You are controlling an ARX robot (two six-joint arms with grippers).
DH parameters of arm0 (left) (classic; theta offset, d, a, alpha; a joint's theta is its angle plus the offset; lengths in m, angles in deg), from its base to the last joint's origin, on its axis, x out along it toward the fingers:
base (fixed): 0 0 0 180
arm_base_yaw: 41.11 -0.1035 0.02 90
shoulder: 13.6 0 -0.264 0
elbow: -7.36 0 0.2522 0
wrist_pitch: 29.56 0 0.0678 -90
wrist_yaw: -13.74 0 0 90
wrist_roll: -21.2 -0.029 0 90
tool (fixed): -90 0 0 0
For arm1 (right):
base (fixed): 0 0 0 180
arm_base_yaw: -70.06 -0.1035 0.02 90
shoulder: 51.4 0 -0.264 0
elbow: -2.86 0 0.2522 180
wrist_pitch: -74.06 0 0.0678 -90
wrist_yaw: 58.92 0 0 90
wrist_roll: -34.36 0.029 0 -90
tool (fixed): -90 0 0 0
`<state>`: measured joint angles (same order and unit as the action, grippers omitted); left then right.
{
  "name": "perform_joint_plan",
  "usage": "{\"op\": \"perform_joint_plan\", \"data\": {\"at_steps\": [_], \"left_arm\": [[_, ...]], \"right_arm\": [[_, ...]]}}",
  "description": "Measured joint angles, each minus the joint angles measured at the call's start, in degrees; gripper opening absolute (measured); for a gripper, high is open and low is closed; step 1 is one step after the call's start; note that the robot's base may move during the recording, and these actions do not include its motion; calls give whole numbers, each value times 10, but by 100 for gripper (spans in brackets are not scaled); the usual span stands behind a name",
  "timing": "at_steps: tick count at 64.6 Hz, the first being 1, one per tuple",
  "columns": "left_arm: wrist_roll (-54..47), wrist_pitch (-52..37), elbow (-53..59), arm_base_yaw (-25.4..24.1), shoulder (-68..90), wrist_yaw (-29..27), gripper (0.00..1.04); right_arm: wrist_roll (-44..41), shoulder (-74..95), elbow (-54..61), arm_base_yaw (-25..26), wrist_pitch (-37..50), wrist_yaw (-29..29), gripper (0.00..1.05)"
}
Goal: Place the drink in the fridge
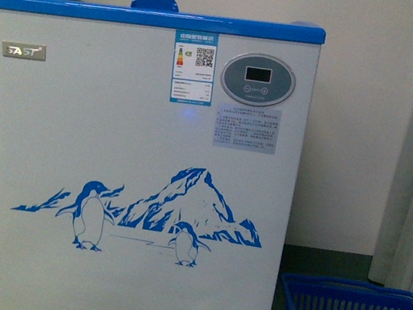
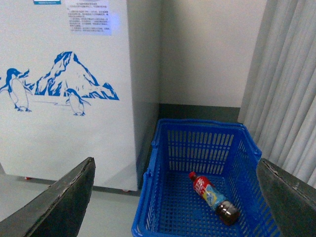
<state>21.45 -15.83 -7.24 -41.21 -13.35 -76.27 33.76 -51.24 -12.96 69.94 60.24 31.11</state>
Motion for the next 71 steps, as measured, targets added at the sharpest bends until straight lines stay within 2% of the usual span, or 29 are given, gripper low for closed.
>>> {"op": "perform_joint_plan", "data": {"at_steps": [70,71], "left_arm": [[0,0,0,0,0,0,97],[0,0,0,0,0,0,97]], "right_arm": [[0,1,0,0,0,0,98],[8,7,-2,-3,-7,-14,98]]}}
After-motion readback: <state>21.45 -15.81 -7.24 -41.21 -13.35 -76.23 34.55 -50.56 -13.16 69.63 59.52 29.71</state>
